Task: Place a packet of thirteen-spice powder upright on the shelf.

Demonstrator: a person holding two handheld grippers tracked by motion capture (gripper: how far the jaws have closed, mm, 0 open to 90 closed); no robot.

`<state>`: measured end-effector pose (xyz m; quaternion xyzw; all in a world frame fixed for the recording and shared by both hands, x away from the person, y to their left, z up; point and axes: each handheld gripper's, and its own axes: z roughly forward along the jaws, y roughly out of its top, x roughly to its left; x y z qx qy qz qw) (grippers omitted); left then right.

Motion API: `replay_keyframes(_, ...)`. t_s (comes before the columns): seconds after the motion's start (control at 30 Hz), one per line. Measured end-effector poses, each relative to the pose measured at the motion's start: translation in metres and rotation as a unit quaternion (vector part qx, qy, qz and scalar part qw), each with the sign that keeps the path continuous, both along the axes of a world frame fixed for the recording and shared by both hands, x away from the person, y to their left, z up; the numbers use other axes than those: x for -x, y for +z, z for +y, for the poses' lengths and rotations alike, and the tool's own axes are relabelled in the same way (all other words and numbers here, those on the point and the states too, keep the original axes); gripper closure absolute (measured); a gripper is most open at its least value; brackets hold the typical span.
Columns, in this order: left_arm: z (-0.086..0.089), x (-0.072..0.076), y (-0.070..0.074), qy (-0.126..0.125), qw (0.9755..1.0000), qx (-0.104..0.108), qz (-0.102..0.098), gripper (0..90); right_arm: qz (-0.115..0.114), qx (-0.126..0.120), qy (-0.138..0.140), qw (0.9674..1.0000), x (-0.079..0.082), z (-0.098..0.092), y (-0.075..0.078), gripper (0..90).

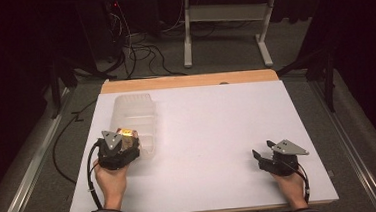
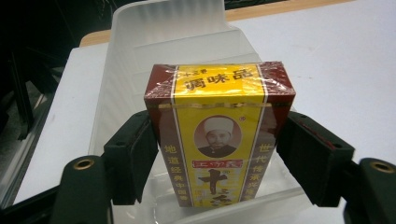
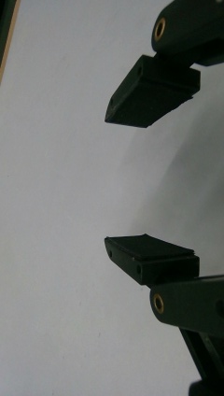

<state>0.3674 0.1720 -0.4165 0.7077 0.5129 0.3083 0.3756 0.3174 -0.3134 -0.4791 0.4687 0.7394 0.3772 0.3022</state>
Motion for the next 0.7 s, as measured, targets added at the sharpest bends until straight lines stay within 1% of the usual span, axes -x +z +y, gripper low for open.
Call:
replay_keyframes(0.33, 0.002, 0.004, 0.006, -0.007, 0.9999, 0.005, -0.007, 24.8, 0.0, 0.0, 0.0, 1.0, 0.0, 0.0, 0.0, 35.0)
replay_keyframes(0.57, 0.003, 0.007, 0.014, -0.007, 0.9997, 0.01, -0.02, 23.2, 0.0, 0.0, 0.0, 1.0, 0.0, 0.0, 0.0, 35.0)
replay_keyframes(0.7, 0.002, 0.008, 0.02, -0.012, 0.9995, 0.011, -0.027, 23.1, 0.002, -0.004, -0.002, 1.0, 0.0, 0.0, 0.0, 35.0)
